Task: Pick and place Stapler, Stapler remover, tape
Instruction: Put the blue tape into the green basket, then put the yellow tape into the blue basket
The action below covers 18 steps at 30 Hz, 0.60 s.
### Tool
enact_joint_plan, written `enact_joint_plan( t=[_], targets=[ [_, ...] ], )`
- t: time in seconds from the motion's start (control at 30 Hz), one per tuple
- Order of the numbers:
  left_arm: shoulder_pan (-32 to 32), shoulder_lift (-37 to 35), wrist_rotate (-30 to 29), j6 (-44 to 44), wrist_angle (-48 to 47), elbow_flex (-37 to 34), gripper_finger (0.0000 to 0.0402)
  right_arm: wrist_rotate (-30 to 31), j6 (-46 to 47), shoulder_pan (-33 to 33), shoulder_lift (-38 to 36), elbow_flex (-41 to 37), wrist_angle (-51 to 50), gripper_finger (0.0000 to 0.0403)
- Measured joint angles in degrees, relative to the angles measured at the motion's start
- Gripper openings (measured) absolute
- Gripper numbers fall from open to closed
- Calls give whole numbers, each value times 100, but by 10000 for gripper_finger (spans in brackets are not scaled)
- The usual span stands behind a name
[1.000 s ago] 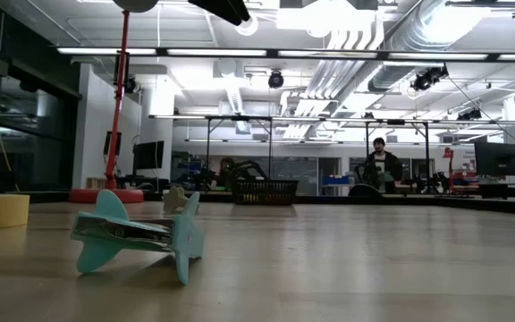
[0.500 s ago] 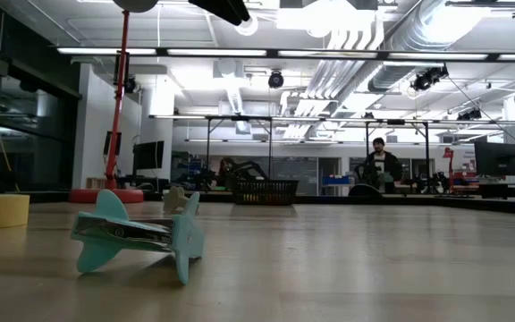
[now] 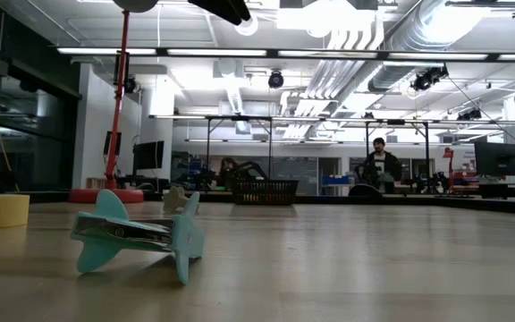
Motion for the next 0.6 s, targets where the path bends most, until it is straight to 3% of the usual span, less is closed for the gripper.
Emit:
enact_joint_plan(
  t=[0.37,0.6],
  targets=[
    [0,0,5,30,-2,0,229,80,-44,0,-178,-1,84,161],
    [0,0,-1,129,0,0,229,109,-44,0,-760,-1,31,173]
  ],
)
